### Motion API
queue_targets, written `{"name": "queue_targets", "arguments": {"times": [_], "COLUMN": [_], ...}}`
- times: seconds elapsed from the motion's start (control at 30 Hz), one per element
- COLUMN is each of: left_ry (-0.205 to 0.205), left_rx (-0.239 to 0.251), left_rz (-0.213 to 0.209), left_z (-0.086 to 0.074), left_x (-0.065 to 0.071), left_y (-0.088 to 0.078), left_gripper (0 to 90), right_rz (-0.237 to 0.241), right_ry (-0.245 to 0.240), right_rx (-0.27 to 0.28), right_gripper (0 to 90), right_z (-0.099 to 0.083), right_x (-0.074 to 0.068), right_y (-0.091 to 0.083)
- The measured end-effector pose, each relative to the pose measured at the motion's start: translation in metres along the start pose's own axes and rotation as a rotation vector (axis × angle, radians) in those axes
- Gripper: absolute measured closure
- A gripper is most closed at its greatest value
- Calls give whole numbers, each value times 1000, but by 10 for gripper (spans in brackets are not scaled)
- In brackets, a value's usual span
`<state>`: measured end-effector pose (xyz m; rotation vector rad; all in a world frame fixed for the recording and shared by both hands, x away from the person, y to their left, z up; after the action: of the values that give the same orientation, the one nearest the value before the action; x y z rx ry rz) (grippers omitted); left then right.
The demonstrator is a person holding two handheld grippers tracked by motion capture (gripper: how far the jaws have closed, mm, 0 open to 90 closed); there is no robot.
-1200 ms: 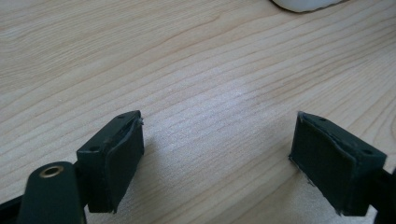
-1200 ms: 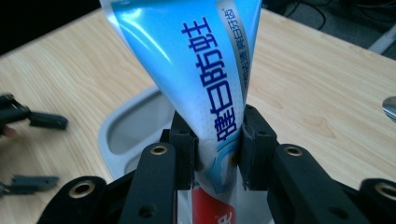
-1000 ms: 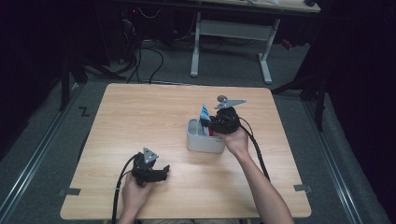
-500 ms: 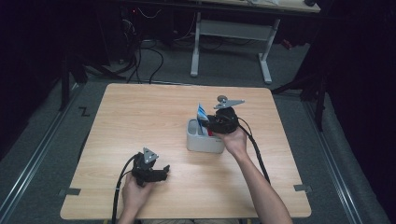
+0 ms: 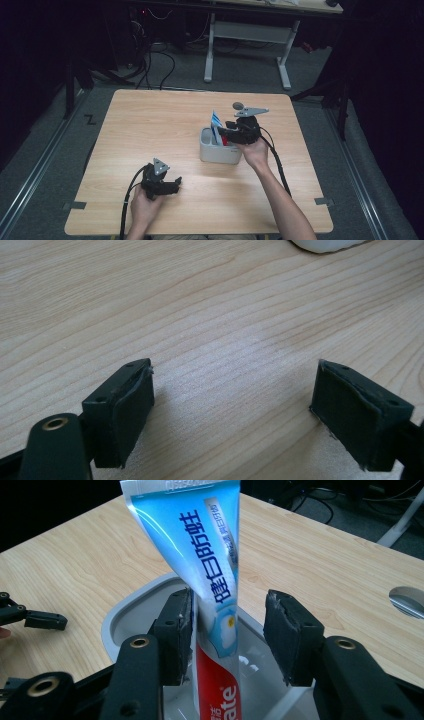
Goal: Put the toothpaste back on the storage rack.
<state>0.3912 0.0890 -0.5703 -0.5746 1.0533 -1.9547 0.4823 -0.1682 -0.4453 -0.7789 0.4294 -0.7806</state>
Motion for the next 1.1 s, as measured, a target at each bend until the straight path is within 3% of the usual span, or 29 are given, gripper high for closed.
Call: {"name": "queue_targets", "arguments": {"times": [0.2,0.33,0.73,1.1], "left_ry": [0,-1,0,-1], "left_rx": [0,0,-1,0], "left_rz": [0,0,0,0], "left_z": [0,0,0,0], "left_x": [0,0,0,0], "left_y": [0,0,0,0], "left_gripper": [175,175,175,175], "right_rz": [3,-21,-3,-30], "right_ry": [12,-1,11,7], "right_rx": [9,17,49,35], "right_gripper": [539,536,541,541], "right_z": [-5,-7,-12,-20], "right_x": [3,3,5,10], "right_y": [-6,-12,-25,-31]}}
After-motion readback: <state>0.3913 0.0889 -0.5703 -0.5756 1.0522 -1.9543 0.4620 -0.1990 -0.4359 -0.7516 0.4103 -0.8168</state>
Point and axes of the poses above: each handheld gripper's, and its own axes: y roughly forward along the jaws, z roughly out of its top, x roughly to its right, the point moved 5 cm from there along y, roughly forward along the jaws, and after that the axes turned 14 degrees about -x, right-handed, at the moved point
